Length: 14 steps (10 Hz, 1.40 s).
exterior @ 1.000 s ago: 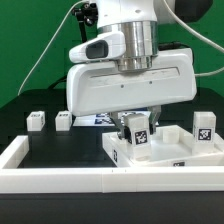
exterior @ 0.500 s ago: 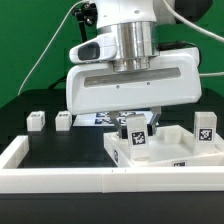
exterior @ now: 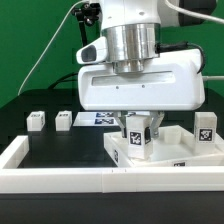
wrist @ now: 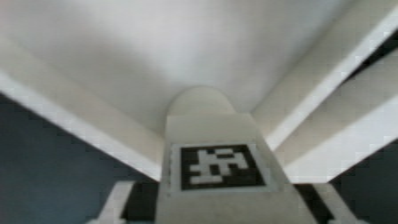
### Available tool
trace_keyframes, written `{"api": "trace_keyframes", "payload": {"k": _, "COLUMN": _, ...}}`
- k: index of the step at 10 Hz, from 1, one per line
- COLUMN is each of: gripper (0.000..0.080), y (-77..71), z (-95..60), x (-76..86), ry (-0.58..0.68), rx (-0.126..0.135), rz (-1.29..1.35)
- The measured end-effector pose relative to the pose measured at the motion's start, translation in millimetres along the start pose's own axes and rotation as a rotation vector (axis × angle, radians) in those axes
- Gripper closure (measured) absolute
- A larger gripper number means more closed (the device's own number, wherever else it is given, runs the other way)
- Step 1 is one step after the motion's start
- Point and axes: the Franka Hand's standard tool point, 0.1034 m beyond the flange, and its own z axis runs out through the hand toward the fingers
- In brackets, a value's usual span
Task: Assemble square table
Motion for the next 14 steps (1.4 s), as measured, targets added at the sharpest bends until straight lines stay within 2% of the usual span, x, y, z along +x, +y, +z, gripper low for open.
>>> {"api": "trace_keyframes", "payload": {"k": 3, "gripper": 0.0511, "y": 0.7, "z": 0.3, "x": 1.0, "ry": 0.010, "rx": -0.004, "rz": 0.212}}
{"api": "trace_keyframes", "payload": {"k": 5, "gripper": 0.0512, "y": 0.9, "z": 0.4, "x": 1.1, "ry": 0.010, "rx": -0.005, "rz": 0.163}}
{"api": "trace_keyframes", "payload": {"k": 6, "gripper": 0.0271, "y": 0.6, "z": -0.1, "x": 1.3, "ry": 0.009, "rx": -0.005, "rz": 0.125}}
{"api": "trace_keyframes", "payload": {"k": 7, "gripper": 0.0271, "y": 0.3, "z": -1.0, "x": 1.9, "ry": 0.010, "rx": -0.006, "rz": 0.032}}
{"api": "trace_keyframes", "payload": {"k": 8, "gripper": 0.0187, "y": 0.6, "z": -1.2, "x": 2.5, "ry": 0.011, "rx": -0.007, "rz": -0.140}}
{"api": "trace_keyframes", "payload": {"k": 11, "gripper": 0.0151, "y": 0.7, "z": -1.0, "x": 2.1, "ry": 0.008, "rx": -0.009, "rz": -0.484}}
{"api": "trace_keyframes", "payload": {"k": 12, "gripper": 0.0151, "y": 2.1, "z": 0.0, "x": 0.6, "ry": -0.005, "rx": -0.015, "rz": -0.574}}
{"api": "trace_keyframes", "payload": {"k": 14, "gripper": 0.0151, "y": 0.4, "z": 0.0, "x": -3.7, "ry": -0.042, "rx": -0.046, "rz": -0.792}}
